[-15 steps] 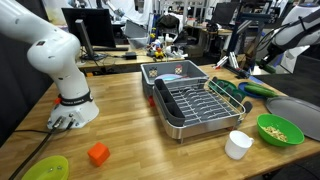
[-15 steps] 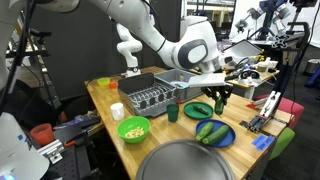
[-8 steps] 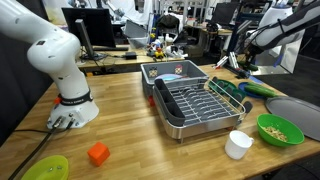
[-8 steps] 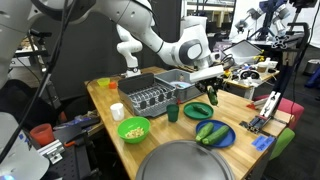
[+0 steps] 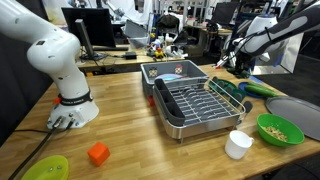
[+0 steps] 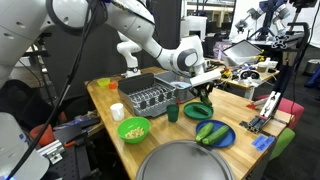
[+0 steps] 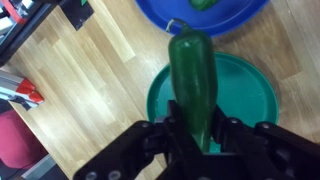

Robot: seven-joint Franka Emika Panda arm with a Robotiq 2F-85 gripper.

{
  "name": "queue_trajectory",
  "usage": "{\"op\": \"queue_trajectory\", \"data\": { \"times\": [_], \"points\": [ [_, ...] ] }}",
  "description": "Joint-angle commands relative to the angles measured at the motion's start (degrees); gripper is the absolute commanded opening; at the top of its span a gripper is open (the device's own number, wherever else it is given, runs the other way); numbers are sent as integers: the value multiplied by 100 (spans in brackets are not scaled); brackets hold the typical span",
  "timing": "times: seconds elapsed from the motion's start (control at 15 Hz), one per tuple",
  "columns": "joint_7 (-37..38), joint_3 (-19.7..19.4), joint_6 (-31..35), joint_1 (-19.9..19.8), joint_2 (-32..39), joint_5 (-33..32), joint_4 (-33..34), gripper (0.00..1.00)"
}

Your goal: Pick the cucumber and put it on the green plate

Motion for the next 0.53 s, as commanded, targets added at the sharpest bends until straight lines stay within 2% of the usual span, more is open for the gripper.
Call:
{"op": "queue_trajectory", "data": {
  "times": [0.0, 0.13, 0.2, 0.47],
  "points": [
    [-72, -75, -15, 54, -5, 88, 21, 33],
    [-87, -76, -30, 54, -5, 89, 34, 33],
    [-89, -76, -33, 55, -5, 89, 34, 8],
    [-709, -15, -391, 246, 32, -141, 113, 8]
  ]
}}
